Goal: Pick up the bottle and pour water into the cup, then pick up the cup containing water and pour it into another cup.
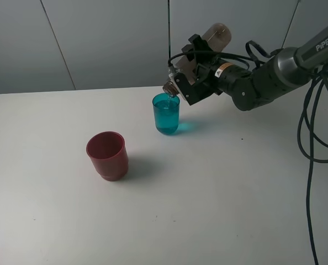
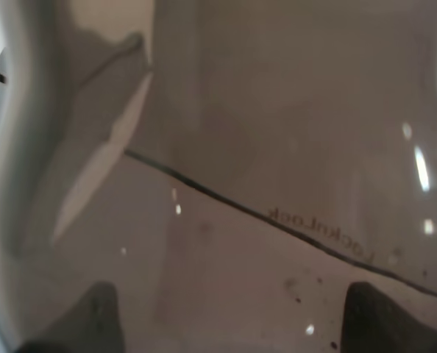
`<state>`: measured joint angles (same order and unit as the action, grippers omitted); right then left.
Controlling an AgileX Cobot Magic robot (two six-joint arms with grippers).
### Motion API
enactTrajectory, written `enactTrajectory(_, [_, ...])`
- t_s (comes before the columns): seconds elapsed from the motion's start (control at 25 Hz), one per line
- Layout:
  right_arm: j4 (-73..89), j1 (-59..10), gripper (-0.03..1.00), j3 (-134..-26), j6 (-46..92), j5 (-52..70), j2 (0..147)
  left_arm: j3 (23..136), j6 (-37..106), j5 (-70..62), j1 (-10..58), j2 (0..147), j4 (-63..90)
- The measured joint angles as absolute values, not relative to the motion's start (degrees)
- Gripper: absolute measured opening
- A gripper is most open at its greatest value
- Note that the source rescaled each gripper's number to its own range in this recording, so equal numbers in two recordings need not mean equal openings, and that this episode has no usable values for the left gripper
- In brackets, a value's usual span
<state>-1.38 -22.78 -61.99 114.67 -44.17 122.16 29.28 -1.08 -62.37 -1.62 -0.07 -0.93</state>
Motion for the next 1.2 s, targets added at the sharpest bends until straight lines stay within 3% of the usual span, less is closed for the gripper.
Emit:
enactTrajectory(0.24, [-1.92,-22.78,0.01,-61.99,113.73,-44.17,122.16,29.28,-1.19,-62.37,-1.62,-0.07,-0.93])
enactTrajectory(0.48, [-1.92,-22.78,0.01,-61.99,99.7,-42.5,121.66,29.28,-1.29,-62.37,-1.62,-0.07,-0.93])
enactTrajectory(1.0, [-2.53,-22.67,0.01,-61.87,46.75,-30.6,113.66,29.28,-1.29,-62.37,-1.62,-0.07,-0.93])
enactTrajectory(1.2, [-7.66,-18.56,0.01,-57.76,22.46,-31.57,110.98,29.28,-1.29,-62.37,-1.62,-0.07,-0.93])
